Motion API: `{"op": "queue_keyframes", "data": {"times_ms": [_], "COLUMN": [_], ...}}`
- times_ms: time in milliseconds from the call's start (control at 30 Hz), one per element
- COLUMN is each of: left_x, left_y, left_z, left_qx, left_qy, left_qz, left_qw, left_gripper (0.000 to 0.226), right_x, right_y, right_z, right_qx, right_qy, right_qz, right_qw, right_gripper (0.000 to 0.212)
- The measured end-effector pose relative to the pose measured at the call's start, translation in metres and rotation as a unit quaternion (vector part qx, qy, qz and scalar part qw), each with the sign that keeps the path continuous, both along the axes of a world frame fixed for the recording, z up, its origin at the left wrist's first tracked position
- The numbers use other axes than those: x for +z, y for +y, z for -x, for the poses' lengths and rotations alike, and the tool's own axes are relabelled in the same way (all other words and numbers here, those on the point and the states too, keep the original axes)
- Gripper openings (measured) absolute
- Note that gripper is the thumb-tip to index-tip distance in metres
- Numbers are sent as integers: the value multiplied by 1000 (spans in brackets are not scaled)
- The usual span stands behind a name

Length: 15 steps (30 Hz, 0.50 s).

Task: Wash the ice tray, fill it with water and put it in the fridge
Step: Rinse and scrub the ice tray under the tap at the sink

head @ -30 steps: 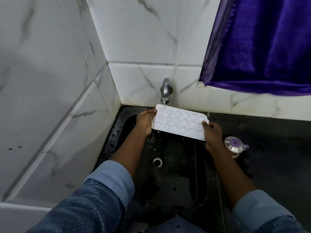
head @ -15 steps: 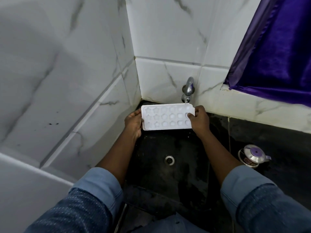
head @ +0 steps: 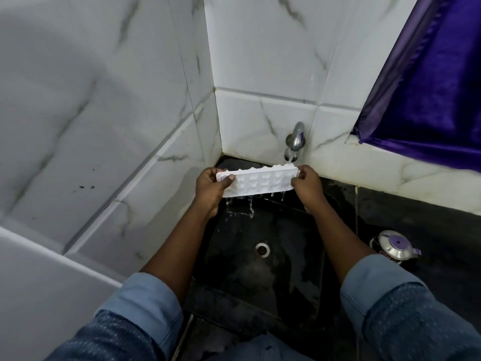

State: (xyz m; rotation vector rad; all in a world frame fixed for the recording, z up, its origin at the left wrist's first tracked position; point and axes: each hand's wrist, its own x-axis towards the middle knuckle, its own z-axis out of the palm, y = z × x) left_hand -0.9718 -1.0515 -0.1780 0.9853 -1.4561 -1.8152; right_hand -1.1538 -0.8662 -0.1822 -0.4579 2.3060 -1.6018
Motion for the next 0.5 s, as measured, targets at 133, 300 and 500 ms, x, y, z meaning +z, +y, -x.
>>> {"op": "queue_keyframes", "data": {"times_ms": [133, 300, 500], "left_x": [-1, -4, 3], "left_y": [2, 5, 10], "left_z": [-8, -36, -65], "left_qx": [-51, -57, -45], "left_qy": [-2, 30, 37], "left_qz": [81, 100, 116], "left_qw": [995, 993, 992], "left_gripper": [33, 44, 41], "right_x": [6, 9, 21], "right_y": [3, -2, -29], "right_z": [13, 50, 71], "right_qx": [-55, -24, 3], "right_qy": [-186, -252, -201], "right_qz": [164, 130, 41], "right_qw": [967, 959, 979], "right_gripper": [23, 20, 34]}}
